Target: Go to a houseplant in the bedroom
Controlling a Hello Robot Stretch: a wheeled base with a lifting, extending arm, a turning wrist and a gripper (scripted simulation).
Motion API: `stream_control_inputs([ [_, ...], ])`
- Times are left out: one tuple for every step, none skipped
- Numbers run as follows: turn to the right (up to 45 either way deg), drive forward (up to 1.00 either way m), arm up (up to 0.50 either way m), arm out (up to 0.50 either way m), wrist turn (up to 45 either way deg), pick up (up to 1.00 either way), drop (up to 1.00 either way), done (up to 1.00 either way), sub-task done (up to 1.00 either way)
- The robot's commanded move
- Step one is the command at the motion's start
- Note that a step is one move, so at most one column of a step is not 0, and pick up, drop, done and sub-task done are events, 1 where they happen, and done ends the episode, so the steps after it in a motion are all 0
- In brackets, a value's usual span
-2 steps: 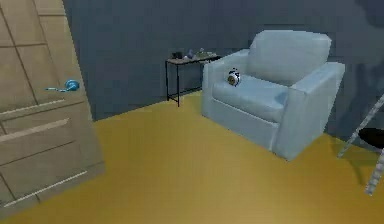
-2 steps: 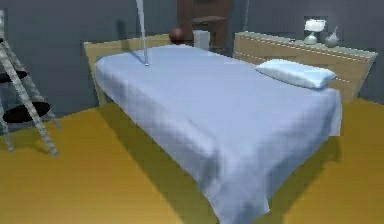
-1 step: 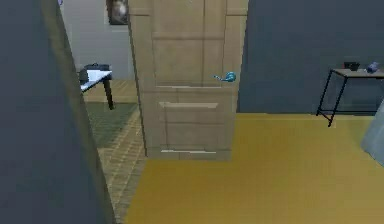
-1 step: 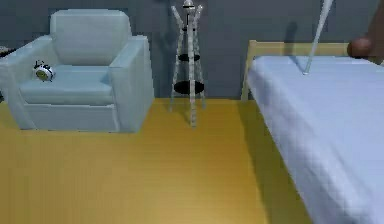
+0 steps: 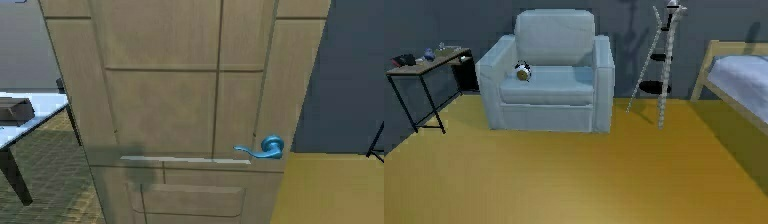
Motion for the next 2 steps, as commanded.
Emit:
stream_control_inputs([
  [-12.0,0.0,0.0,0.0,0.0,0.0,0.0,0.0,0.0],
  [0.0,0.15,0.0,0.0,0.0,0.0,0.0,0.0,0.0],
])
